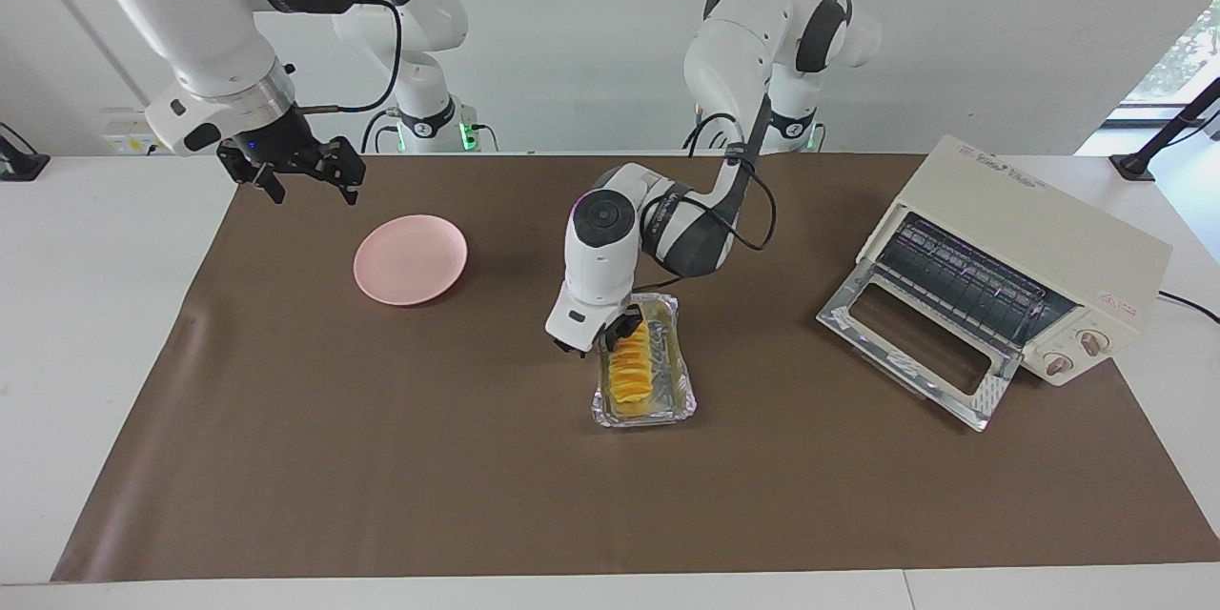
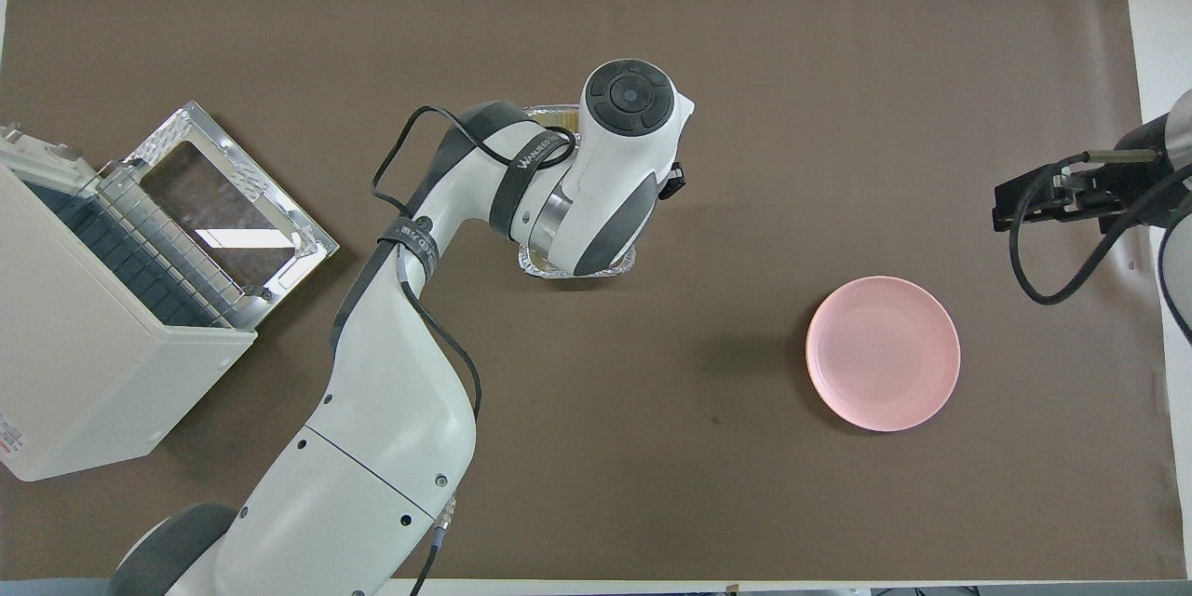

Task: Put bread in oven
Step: 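Lift the foil tray with the left gripper toward the oven door, then slide the foil tray into the toaster oven with the left gripper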

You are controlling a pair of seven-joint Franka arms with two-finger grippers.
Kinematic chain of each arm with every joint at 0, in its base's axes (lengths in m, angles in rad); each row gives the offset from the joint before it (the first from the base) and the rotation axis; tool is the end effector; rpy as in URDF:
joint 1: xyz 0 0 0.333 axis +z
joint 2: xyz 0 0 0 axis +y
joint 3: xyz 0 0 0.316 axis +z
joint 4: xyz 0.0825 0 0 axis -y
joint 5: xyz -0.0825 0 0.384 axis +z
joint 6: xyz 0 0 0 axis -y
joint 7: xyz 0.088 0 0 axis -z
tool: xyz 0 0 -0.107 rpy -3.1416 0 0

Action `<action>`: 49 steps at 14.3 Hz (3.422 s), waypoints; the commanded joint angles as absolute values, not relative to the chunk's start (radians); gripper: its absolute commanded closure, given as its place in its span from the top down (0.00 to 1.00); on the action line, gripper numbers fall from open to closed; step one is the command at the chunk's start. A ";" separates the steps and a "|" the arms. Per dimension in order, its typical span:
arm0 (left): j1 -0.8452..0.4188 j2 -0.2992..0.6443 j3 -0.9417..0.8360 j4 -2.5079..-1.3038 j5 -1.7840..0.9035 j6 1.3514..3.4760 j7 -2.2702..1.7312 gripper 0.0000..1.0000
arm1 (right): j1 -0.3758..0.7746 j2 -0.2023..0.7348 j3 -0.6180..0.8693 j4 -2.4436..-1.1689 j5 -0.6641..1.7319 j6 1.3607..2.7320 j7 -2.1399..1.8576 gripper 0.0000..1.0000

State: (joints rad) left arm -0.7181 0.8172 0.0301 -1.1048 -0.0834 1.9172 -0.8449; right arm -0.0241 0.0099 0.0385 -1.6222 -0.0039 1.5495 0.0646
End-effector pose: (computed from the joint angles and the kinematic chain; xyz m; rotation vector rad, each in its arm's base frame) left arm 0.5814 -0.4948 0.3273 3.0914 0.2727 -0.0658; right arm 0.5528 0.0074 0.5931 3.1312 -0.0785 -0.1291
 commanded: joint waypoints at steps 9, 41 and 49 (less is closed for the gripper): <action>-0.719 0.796 0.046 -1.175 -0.094 1.973 -0.853 0.38 | -0.038 -0.014 0.046 -1.649 0.015 1.554 0.072 1.00; -0.396 0.552 0.376 -1.322 -0.198 1.623 -0.933 0.00 | -0.055 -0.026 0.031 -1.649 0.015 1.552 0.074 1.00; -0.390 0.519 0.440 -1.411 -0.195 1.623 -0.818 0.00 | -0.060 -0.041 0.032 -1.649 0.015 1.552 0.072 1.00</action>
State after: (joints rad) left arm -0.3838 0.5668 0.4310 -1.3438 -0.1883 1.5951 -0.8629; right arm -0.0453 -0.0198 0.0273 -1.6232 -0.0038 1.5492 0.0665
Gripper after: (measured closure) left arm 0.982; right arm 0.000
